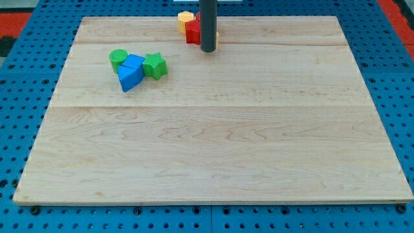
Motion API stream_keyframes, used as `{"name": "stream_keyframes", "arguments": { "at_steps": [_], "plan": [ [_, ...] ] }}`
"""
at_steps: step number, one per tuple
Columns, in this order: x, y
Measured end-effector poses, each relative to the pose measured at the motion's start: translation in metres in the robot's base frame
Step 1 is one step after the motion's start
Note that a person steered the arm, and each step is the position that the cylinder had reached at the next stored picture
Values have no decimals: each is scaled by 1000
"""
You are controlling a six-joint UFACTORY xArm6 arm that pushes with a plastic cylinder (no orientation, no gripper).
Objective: Move your arm down and slightly right
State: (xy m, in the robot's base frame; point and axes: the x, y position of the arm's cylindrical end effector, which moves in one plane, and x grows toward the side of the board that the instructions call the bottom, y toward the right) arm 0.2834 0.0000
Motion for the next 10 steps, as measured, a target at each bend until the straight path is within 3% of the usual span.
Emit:
{"name": "stream_keyframes", "arguments": {
  "at_steps": [3,10],
  "plan": [
    [54,4],
    [58,43]
  ]
}}
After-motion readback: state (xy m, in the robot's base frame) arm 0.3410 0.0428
